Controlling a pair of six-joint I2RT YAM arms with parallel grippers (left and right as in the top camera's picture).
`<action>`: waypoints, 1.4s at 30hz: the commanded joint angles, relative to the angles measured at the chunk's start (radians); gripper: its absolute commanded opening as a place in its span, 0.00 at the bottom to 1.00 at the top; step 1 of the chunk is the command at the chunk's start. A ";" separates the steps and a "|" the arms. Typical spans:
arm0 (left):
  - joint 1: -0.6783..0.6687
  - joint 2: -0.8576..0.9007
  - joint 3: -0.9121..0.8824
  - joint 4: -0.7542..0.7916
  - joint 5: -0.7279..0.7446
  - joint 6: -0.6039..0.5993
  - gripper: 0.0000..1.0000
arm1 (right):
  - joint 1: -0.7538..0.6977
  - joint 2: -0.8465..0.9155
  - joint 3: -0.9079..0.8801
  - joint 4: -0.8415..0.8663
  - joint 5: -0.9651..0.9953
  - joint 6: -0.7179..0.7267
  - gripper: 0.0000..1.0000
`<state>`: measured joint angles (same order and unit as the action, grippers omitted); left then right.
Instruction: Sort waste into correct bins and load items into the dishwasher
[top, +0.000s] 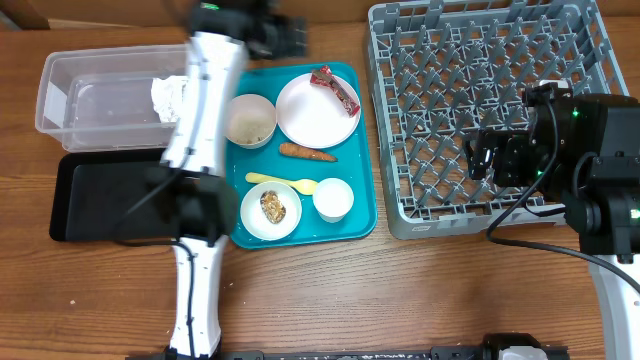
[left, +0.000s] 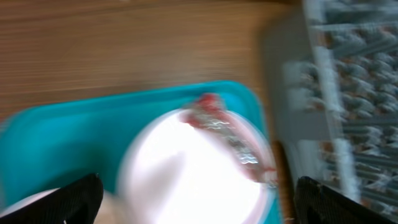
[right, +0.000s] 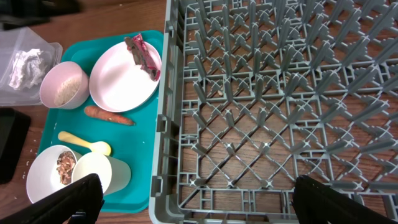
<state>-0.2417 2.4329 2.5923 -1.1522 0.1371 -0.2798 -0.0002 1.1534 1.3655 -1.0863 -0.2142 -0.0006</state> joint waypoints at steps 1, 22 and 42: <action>-0.100 0.050 -0.061 0.093 -0.018 -0.095 1.00 | -0.006 -0.003 0.021 0.002 -0.013 -0.003 1.00; -0.156 0.232 -0.108 0.215 -0.069 -0.378 0.24 | -0.006 -0.003 0.021 -0.046 -0.012 -0.004 1.00; 0.119 -0.060 0.188 -0.266 -0.243 -0.113 0.04 | -0.006 0.001 0.021 -0.026 -0.012 -0.004 1.00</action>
<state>-0.2188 2.4672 2.7434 -1.3785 0.0200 -0.4377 -0.0006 1.1534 1.3655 -1.1240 -0.2211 -0.0006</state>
